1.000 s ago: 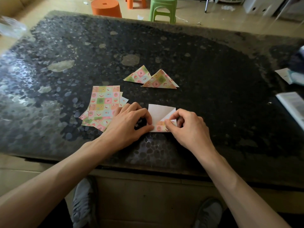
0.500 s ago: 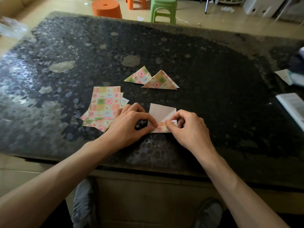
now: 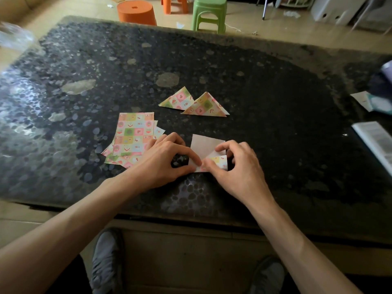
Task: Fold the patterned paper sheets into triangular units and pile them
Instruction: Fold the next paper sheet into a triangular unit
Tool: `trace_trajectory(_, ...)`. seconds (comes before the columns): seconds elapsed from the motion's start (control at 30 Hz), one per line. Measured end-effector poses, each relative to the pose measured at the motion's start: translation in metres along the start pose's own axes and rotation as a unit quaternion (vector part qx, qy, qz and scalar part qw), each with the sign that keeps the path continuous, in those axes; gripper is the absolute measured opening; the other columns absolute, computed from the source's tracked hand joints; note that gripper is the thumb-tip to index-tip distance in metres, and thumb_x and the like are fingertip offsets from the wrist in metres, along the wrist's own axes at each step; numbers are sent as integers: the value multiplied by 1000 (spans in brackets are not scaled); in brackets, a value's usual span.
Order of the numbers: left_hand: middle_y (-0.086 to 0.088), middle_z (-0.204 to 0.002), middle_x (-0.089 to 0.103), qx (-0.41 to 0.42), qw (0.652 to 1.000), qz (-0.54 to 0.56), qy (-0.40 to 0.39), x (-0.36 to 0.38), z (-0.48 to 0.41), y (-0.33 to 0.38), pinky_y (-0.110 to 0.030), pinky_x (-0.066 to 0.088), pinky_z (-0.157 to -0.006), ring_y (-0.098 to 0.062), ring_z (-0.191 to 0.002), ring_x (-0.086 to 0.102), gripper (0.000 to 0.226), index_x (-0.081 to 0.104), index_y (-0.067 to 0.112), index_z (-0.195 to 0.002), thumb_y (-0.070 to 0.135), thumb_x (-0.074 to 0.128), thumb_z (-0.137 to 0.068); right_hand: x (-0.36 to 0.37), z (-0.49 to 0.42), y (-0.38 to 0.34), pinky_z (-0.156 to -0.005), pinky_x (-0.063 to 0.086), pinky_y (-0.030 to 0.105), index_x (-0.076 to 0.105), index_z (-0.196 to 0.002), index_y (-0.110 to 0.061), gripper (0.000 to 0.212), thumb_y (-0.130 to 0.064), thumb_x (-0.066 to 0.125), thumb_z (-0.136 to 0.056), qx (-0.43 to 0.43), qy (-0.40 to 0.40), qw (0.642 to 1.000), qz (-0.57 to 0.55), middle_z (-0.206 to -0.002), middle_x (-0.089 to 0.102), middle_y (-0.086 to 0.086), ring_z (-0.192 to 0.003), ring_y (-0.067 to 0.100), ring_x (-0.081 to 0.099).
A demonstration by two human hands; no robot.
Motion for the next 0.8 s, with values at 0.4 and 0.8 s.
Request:
trace_trajectory(0.4, 15, -115, 42, -7, 1000, -5, -28, -2, 0, 2, -32, 21, -98, -5, -115, 38, 18, 64, 60, -106, 51, 69, -91, 16, 8, -1, -103, 22, 33, 49, -139, -35, 73, -71, 69, -79, -33, 27, 996, 81, -143, 34, -5, -139, 17, 25)
trace_trajectory(0.8, 15, -114, 43, -14, 999, 19, -24, -3, 2, 3, -33, 21, -102, -5, -115, 39, 14, 66, 59, -104, 55, 65, -91, 18, 9, -4, -109, 25, 40, 44, -139, -35, 77, -77, 62, -76, -32, 32, 994, 97, -144, 32, -5, -141, 19, 25)
Point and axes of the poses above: each hand's wrist, its own z-axis away from the middle knuckle, its own x-axis out of the palm, y = z × x, the point moved 4 cm from there along -z, towards the middle knuckle
